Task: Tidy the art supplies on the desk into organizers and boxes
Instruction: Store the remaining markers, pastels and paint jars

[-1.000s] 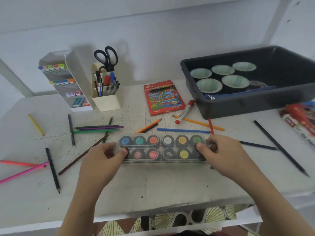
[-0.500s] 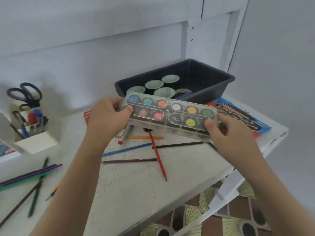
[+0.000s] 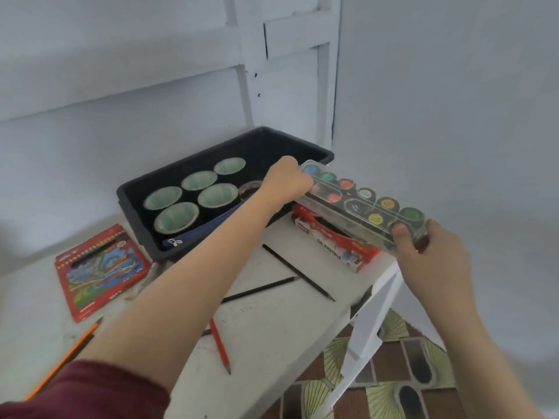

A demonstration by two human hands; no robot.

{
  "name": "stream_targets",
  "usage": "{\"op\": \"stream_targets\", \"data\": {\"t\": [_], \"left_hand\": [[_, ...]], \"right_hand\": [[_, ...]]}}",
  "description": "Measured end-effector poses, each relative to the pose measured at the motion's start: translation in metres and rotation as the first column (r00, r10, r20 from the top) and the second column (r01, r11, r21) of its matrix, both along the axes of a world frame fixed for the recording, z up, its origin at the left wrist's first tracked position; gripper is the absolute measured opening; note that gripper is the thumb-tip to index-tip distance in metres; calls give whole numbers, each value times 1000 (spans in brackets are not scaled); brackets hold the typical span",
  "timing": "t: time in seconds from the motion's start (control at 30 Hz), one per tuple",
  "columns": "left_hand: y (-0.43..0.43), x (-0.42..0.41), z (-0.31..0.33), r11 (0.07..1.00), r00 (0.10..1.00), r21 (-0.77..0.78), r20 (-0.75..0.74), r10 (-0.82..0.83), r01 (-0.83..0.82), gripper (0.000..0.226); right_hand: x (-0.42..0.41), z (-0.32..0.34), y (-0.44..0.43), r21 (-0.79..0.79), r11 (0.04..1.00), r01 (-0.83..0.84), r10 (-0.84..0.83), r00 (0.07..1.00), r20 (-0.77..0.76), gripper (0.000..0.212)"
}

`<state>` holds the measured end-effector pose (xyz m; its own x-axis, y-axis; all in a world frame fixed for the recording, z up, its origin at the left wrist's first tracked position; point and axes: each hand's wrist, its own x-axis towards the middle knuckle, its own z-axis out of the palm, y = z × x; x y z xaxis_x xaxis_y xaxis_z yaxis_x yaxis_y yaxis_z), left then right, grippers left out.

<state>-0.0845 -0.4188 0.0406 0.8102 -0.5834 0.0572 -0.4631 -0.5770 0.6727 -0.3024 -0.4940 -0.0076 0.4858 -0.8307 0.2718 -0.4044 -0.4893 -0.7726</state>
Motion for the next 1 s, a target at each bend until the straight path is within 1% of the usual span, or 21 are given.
{"op": "stream_targets", "data": {"t": [0.1, 0.17, 0.23, 0.27, 0.43, 0.57, 0.63, 0.73, 0.83, 0.9, 1.0], "left_hand": [[-25, -3, -13, 997, 998, 57, -24, -56, 57, 9], [-36, -3, -20, 993, 997, 87, -24, -72, 74, 9], [-40, -3, -26, 992, 998, 104, 4, -68, 67, 6], [-44, -3, -29, 992, 998, 108, 24, -63, 61, 8], [-47, -5, -38, 989, 990, 132, 114, -78, 63, 16], [-47, -15, -46, 954, 965, 295, 229, -129, 58, 32], [-47, -20, -46, 946, 968, 322, 227, -105, 27, 37], [-44, -24, -44, 945, 974, 325, 202, -106, 35, 41], [-36, -25, -44, 950, 976, 301, 169, -139, 83, 42], [-28, -24, -45, 961, 980, 249, 129, -153, 117, 37], [-13, -21, -47, 982, 987, 125, 68, -148, 139, 22]], "right_hand": [[0, -13, -10, 43, 997, 56, -56, 998, -20, 28], [1, -21, -16, 63, 995, 76, -72, 996, -52, 31], [4, -28, -17, 80, 994, 75, -69, 995, -78, 38], [5, -31, -17, 83, 994, 76, -69, 994, -86, 41], [10, -39, -14, 81, 995, 61, -54, 995, -80, 39], [12, -44, -9, 101, 994, 37, -26, 994, -103, 45], [12, -44, -8, 104, 994, 28, -17, 994, -105, 46], [13, -42, -6, 125, 992, 20, -3, 991, -135, 61], [15, -40, -2, 130, 991, 34, -14, 989, -147, 71], [18, -39, 1, 141, 990, 32, -10, 988, -151, 77], [22, -39, 4, 167, 986, 22, 1, 990, -141, 82]]}}
